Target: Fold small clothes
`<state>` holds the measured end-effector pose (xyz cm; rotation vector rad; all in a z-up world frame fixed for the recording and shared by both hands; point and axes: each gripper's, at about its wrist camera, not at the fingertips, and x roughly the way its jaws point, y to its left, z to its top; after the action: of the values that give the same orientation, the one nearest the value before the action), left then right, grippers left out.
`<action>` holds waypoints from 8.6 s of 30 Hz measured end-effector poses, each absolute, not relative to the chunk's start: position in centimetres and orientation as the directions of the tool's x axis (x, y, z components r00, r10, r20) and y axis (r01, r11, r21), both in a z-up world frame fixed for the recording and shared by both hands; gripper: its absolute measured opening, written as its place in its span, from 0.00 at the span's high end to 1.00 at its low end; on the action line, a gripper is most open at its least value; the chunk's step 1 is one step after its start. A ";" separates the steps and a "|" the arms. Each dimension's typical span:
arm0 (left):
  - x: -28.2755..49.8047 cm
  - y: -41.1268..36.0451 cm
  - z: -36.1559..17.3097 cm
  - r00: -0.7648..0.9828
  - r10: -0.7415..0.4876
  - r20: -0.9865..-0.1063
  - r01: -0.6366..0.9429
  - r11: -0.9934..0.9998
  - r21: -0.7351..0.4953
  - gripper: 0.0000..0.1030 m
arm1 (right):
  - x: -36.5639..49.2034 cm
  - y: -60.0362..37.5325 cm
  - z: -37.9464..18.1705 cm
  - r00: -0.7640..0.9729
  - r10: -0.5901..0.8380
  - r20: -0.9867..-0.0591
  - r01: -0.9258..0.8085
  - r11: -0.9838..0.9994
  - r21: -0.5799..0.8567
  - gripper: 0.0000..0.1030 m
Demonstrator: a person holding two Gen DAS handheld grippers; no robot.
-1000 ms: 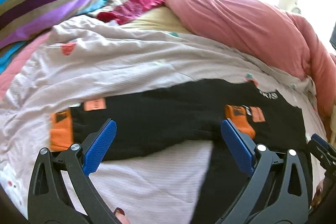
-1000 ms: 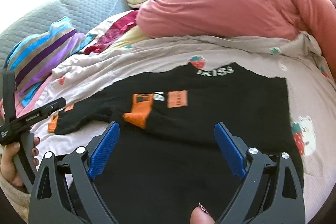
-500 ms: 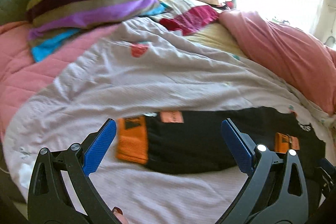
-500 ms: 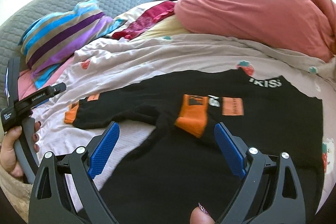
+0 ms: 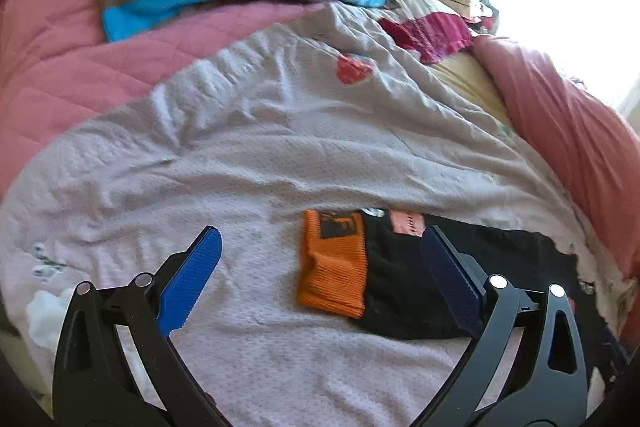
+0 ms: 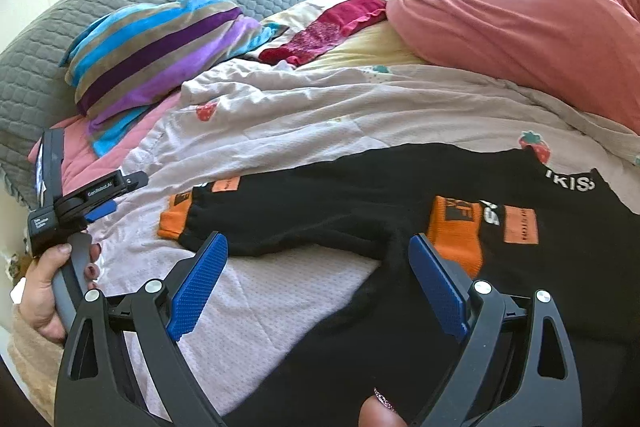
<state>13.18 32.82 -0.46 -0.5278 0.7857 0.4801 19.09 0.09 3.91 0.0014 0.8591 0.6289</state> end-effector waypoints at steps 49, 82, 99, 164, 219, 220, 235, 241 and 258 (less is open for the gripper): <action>16.6 20.1 2.8 0.814 -0.218 -0.538 -0.075 0.879 -0.471 0.89 | 18.1 -11.4 1.7 0.610 0.399 -0.684 -0.244 0.917 0.316 0.12; 20.0 2.7 -1.5 0.566 -0.532 -0.630 0.348 0.847 -0.402 0.90 | 17.0 -23.6 -0.2 0.662 0.258 -0.704 0.040 0.926 0.376 0.12; 20.3 7.9 -1.0 0.651 -0.323 -0.687 0.154 0.942 -0.297 0.41 | 17.8 -17.2 -1.9 0.561 0.388 -0.731 -0.080 0.905 0.419 0.12; 24.1 6.5 -0.1 0.673 -0.194 -0.714 0.086 0.979 -0.185 0.11 | 26.6 -26.9 2.4 0.676 0.130 -0.725 -0.088 0.991 0.096 0.93; 27.1 -0.2 -6.2 0.511 -0.280 -0.813 0.272 0.949 -0.156 0.46 | 22.7 -24.3 -4.1 0.561 0.184 -0.807 -0.184 0.978 0.096 0.65; 27.0 -0.1 -6.2 0.511 -0.283 -0.812 0.270 0.949 -0.161 0.45 | 22.3 -24.5 -3.9 0.566 0.186 -0.803 -0.183 0.978 0.098 0.64; 23.3 2.2 -3.2 0.569 -0.232 -0.789 0.209 0.969 -0.135 0.25 | 18.0 -28.3 -1.3 0.626 0.161 -0.763 -0.118 0.987 0.111 0.35; 20.2 3.7 -1.3 0.619 -0.214 -0.755 0.189 0.974 -0.121 0.15 | 15.9 -30.1 0.0 0.648 0.158 -0.745 -0.099 0.987 0.123 0.32; 12.8 7.1 0.9 0.683 -0.158 -0.713 0.117 0.987 -0.107 0.09 | 9.4 -33.1 2.6 0.672 0.114 -0.732 -0.078 0.993 0.083 0.24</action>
<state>12.80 7.05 0.86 -0.0536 0.8045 -0.1546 9.44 -33.09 2.59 0.0462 0.8266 0.1079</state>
